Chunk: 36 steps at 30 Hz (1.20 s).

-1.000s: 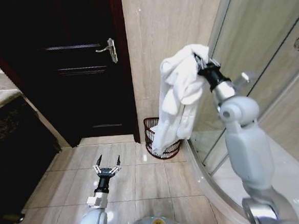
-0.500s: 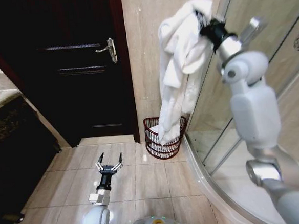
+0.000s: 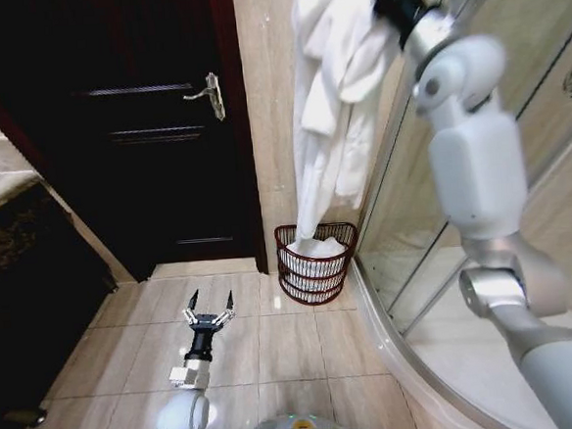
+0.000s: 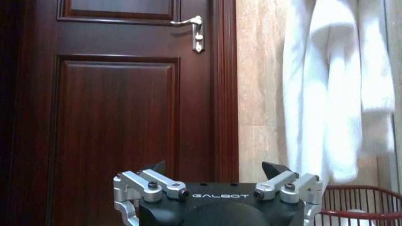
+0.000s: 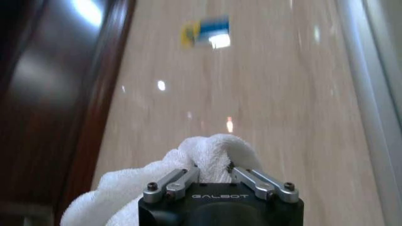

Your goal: Discard the used towel into the hamper.

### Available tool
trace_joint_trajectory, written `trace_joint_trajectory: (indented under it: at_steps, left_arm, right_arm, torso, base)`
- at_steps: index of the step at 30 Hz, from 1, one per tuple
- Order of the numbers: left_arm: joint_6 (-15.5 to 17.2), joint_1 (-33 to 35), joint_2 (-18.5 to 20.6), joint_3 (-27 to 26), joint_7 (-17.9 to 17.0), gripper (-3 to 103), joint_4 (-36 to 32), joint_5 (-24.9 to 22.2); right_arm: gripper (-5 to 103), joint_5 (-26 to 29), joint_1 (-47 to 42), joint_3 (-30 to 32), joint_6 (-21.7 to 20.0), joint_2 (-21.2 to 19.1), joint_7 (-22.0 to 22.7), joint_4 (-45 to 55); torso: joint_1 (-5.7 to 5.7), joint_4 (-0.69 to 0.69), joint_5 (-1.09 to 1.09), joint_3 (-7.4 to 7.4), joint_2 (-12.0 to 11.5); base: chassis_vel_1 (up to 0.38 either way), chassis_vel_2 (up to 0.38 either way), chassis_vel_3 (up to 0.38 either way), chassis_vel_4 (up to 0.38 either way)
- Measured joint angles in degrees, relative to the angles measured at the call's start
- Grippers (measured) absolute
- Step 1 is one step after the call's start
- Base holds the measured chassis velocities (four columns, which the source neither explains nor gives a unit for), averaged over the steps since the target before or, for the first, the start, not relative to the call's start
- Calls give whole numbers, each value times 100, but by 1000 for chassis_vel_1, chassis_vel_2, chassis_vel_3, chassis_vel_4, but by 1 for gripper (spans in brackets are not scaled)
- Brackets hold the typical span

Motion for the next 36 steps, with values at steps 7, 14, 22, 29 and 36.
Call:
trace_joint_trajectory:
  at_steps: [7, 14, 22, 29, 36]
  left_arm:
    - [-105, 14, -31, 1, -21, 100, 17, -1]
    - [-146, 55, -15, -15, -32, 100, -23, -9]
    - [-174, 51, -15, 43, -14, 100, 19, 16]
    - [-176, 37, -40, 113, 0, 100, 32, 69]
    - [-186, 55, -60, 113, 2, 100, -6, 83]
  right_arm:
    - [9, -549, -853, 32, 382, 91, -210, -181]
    - [9, -942, -1743, 117, 685, 229, -385, -282]
    - [9, -1447, -2749, 397, 1304, 694, -676, -818]
    - [9, -1305, -2958, 398, 1737, 1174, -621, -1182]
    - [9, -1320, -3171, 457, 1834, 1473, -545, -1456]
  torso:
    - [-1, 0, -3, -3, 0]
    - [-2, 1, -3, -4, 0]
    - [-2, -1, -3, -4, -1]
    - [-2, 1, -4, -4, -2]
    - [-2, 2, -2, -4, -2]
  base:
    - [0, 0, 0, 0]
    - [0, 0, 0, 0]
    - [0, 0, 0, 0]
    - [0, 0, 0, 0]
    - [0, 0, 0, 0]
